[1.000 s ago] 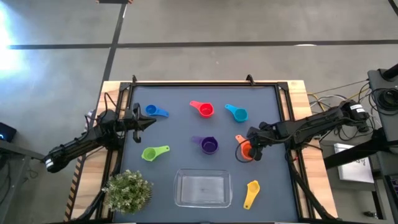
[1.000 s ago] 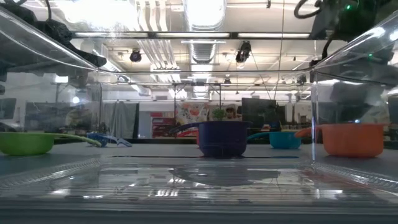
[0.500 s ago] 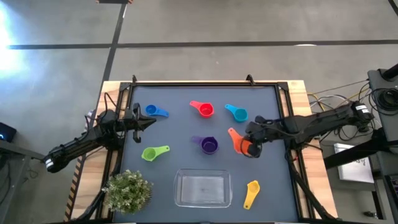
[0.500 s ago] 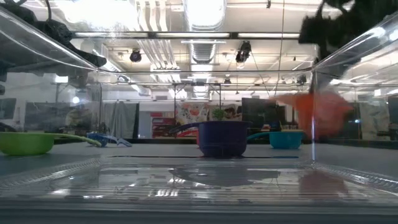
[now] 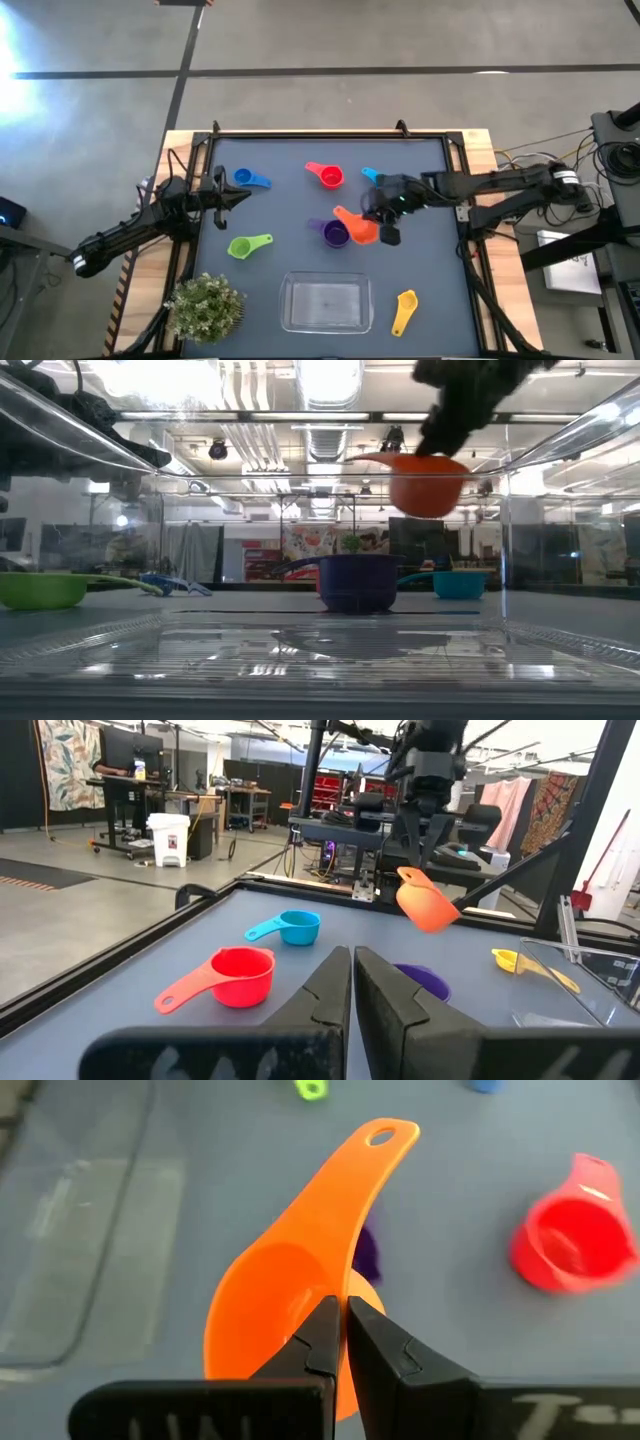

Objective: Nest measuring cups in basket
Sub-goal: Stack the orange measuring cup on top of the purple measuring cup

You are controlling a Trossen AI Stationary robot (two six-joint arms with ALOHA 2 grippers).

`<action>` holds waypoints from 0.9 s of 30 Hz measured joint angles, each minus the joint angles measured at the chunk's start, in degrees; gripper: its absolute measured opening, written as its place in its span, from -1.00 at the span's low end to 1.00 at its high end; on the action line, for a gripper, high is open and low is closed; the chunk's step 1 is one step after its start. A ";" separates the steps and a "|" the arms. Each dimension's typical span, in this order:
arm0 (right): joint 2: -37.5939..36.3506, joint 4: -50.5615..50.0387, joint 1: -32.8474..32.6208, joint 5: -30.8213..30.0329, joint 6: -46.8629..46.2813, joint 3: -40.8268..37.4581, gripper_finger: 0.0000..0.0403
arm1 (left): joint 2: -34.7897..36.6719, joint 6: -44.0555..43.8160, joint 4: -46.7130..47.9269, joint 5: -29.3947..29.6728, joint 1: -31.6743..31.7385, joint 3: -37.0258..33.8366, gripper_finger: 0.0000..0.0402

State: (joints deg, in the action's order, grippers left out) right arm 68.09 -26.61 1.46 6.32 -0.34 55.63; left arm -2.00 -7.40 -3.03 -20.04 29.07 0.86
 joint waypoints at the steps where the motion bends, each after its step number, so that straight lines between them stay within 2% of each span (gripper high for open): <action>1: 1.60 0.41 1.10 2.98 0.97 1.28 -0.96 | 0.00 0.00 0.00 0.01 -0.01 0.01 -1.00; 4: 6.81 0.58 4.04 11.19 4.21 5.52 -0.96 | 0.00 0.00 0.00 0.00 -0.01 0.01 -1.00; 7: 11.51 0.45 5.90 16.08 7.74 8.88 -0.96 | 0.00 0.00 0.00 -0.01 0.00 0.01 -1.00; 14: 19.38 1.88 8.84 22.92 13.66 11.63 -0.96 | 0.00 0.00 0.00 -0.01 -0.01 -0.01 -1.00; 22: 22.04 5.33 13.81 31.00 16.35 10.41 -0.96 | 0.00 0.00 0.00 -0.01 0.00 0.01 -1.00; 27: 23.18 8.06 15.47 32.68 15.85 10.39 -0.96 | 0.00 0.00 0.00 0.00 0.00 -0.01 -1.00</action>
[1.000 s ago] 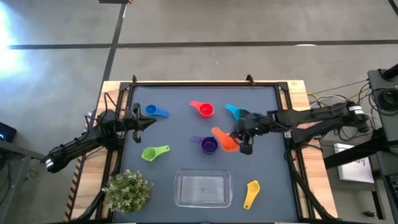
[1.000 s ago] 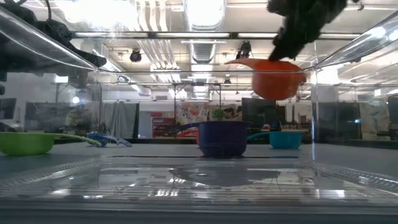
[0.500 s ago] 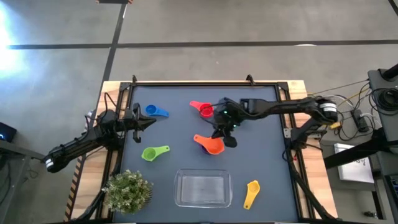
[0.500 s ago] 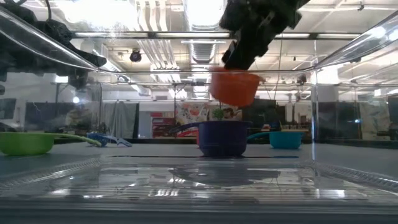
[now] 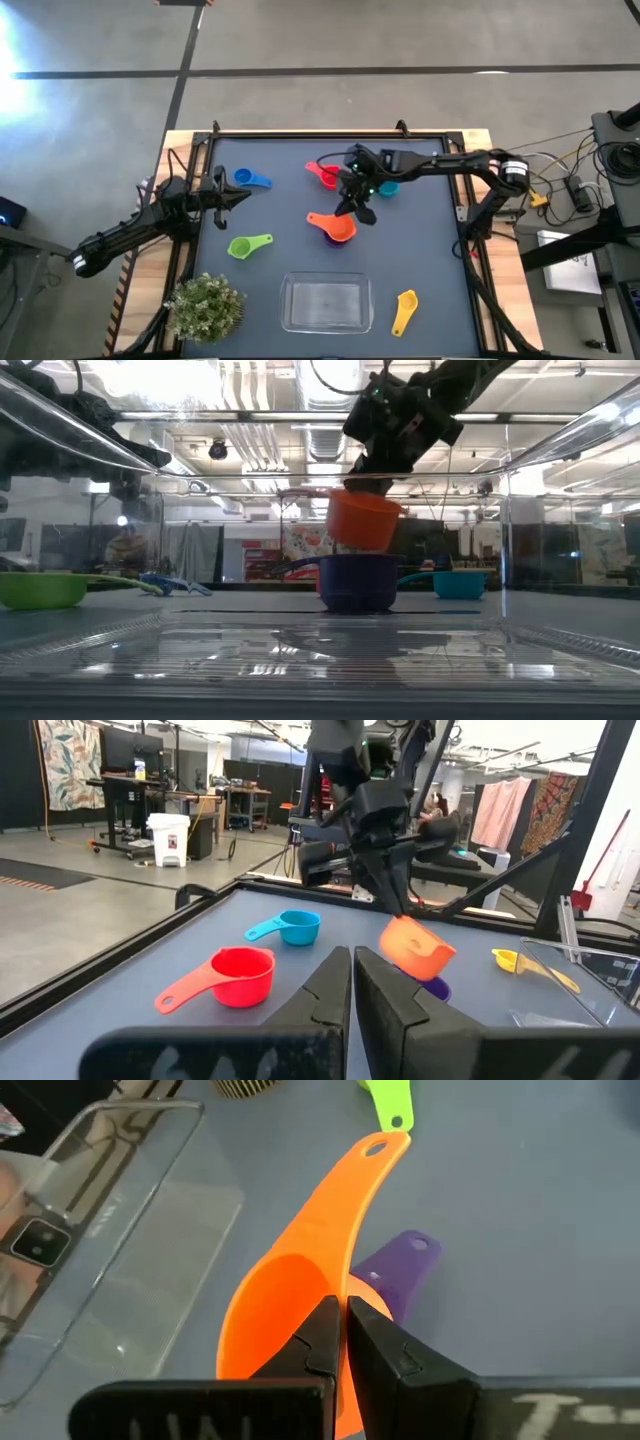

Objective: Nest measuring cups in basket
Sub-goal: Stack the orange measuring cup on top of the purple measuring cup, then stack the red measuring cup on top of the orange measuring cup

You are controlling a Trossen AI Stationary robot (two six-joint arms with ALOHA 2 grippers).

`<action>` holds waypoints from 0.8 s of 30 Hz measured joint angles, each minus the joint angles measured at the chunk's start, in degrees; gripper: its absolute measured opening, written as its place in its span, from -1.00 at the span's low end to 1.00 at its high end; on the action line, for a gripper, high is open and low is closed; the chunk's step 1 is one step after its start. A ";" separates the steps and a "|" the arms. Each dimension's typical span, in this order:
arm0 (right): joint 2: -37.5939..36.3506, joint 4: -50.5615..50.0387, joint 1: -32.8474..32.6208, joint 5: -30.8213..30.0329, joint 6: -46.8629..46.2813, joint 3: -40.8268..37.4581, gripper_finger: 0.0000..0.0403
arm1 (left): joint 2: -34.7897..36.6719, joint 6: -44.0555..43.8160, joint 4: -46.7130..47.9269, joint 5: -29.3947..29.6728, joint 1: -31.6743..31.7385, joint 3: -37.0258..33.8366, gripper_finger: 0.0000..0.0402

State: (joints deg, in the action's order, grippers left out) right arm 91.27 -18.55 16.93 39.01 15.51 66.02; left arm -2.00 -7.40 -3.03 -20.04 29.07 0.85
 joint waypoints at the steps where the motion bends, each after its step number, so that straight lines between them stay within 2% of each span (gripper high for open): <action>1: 0.38 0.07 0.03 0.06 0.35 0.00 -0.96 | 0.00 0.00 -0.01 -0.01 0.01 0.02 -1.00; 14: 4.21 0.90 0.37 0.23 -3.30 -0.09 -0.94 | 0.00 0.00 -0.15 0.00 0.01 0.02 -1.00; 18: 3.91 0.85 0.37 0.28 -3.11 -0.11 -0.83 | 0.00 0.00 -0.20 -0.01 0.01 0.00 -1.00; 24: 2.14 0.83 0.62 0.00 -2.25 -0.13 -0.56 | 0.00 0.00 -0.23 -0.01 0.01 0.02 -1.00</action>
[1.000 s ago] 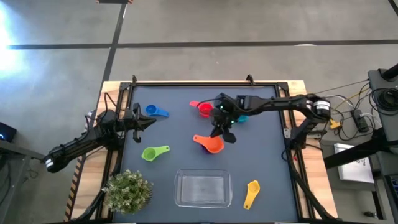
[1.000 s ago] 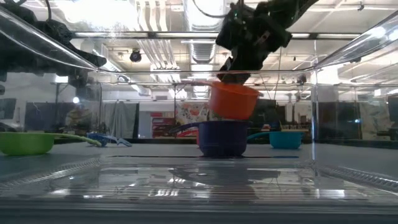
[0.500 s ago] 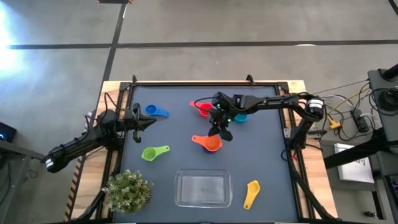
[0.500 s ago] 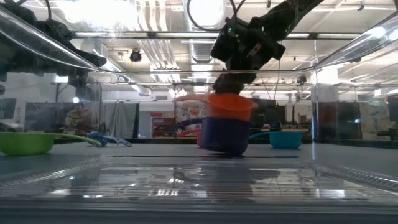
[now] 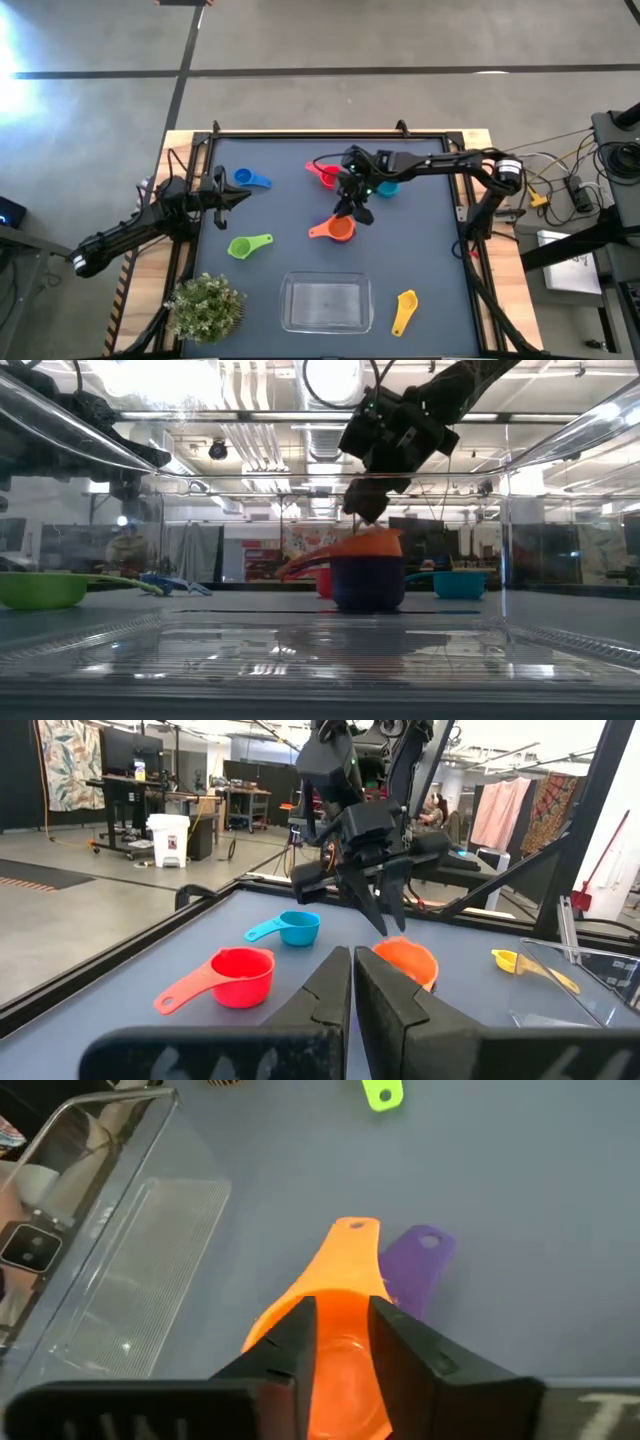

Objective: Nest measuring cups in basket
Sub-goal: Stack the red measuring cup on top of the orange measuring cup

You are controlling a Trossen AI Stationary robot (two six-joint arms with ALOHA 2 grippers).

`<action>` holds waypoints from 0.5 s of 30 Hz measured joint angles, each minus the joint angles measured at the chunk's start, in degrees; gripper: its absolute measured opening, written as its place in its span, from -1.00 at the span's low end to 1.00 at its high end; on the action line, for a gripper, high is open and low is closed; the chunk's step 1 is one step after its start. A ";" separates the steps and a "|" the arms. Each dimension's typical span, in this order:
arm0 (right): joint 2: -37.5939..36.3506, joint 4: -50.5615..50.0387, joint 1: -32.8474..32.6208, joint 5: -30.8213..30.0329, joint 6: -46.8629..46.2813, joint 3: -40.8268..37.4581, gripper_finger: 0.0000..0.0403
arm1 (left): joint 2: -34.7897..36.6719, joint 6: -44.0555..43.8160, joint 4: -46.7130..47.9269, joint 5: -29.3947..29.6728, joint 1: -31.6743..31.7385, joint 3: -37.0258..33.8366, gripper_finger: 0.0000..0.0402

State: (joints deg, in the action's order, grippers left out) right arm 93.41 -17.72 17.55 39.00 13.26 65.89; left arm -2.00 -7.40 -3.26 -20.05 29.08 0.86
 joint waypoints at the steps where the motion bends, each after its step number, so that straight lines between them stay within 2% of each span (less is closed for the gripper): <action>1: -0.43 -0.02 0.21 -0.11 0.38 0.00 -0.53 | 0.00 0.00 0.01 0.02 0.00 -0.02 -1.00; 6: -2.73 0.05 3.01 -3.04 2.78 -0.01 -0.41 | 0.00 0.00 -0.02 0.00 -0.01 -0.01 -1.00; 11: -2.78 0.07 5.23 -3.99 4.33 -0.17 -0.42 | 0.00 0.00 -0.05 0.00 0.00 -0.02 -1.00; 15: -1.95 0.54 6.51 -12.65 8.51 -1.15 -0.47 | 0.00 0.00 -0.06 0.00 -0.02 -0.01 -1.00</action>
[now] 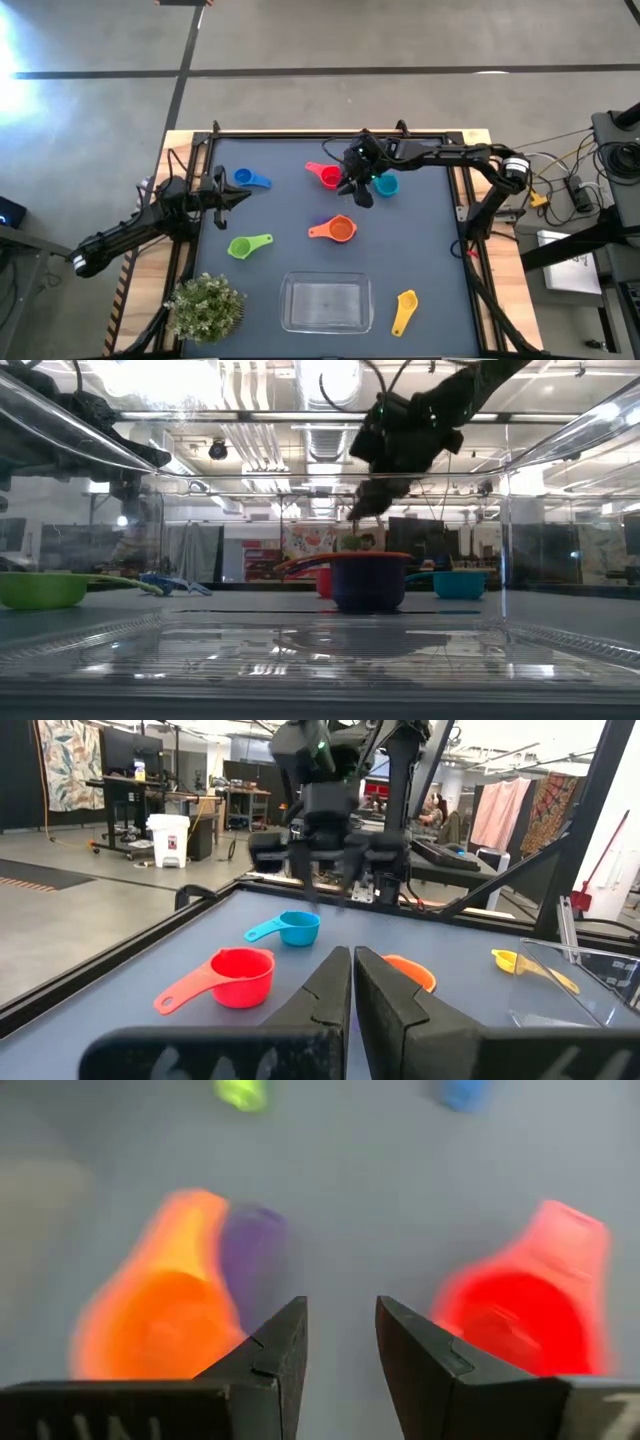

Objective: Nest measuring cups in basket
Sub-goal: Stack the red measuring cup on top of the orange measuring cup

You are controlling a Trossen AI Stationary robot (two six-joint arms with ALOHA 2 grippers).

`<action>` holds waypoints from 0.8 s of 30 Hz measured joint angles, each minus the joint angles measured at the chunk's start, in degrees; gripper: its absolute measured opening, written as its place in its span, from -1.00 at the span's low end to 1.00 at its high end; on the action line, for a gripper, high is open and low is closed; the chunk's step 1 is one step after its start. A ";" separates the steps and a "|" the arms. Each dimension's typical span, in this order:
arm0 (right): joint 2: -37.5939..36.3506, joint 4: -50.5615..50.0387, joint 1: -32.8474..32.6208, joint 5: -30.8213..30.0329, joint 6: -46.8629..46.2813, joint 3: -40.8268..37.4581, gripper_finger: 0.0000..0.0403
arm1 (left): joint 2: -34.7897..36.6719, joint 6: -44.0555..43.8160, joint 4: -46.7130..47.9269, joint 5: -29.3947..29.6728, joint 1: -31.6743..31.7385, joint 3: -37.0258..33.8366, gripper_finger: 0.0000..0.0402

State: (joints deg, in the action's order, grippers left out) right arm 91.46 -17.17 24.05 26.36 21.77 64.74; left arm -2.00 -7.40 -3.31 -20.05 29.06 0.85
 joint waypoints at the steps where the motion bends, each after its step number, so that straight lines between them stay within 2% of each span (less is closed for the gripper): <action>1: 0.22 0.20 0.20 -2.58 1.47 -0.43 -0.48 | 0.00 0.00 -0.01 0.00 0.02 0.01 -1.00; 3: 0.95 0.70 0.61 -5.36 3.75 -1.33 -0.50 | 0.00 0.00 -0.02 0.00 0.01 0.00 -1.00; 10: 3.88 4.66 0.79 -5.53 6.46 -2.02 -0.54 | 0.00 0.00 -0.06 0.00 0.01 -0.01 -1.00; 16: 6.20 4.64 0.85 -9.10 6.83 -0.59 -0.54 | 0.00 0.00 -0.07 0.00 0.00 -0.01 -1.00; 24: 9.87 4.99 0.96 -10.78 7.29 0.59 -0.54 | -0.10 0.00 -0.07 0.00 0.01 -0.01 -1.00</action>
State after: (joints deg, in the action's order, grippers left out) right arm 101.33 -12.18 25.02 15.58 29.07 65.33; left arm -2.10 -7.40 -3.38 -20.05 29.07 0.84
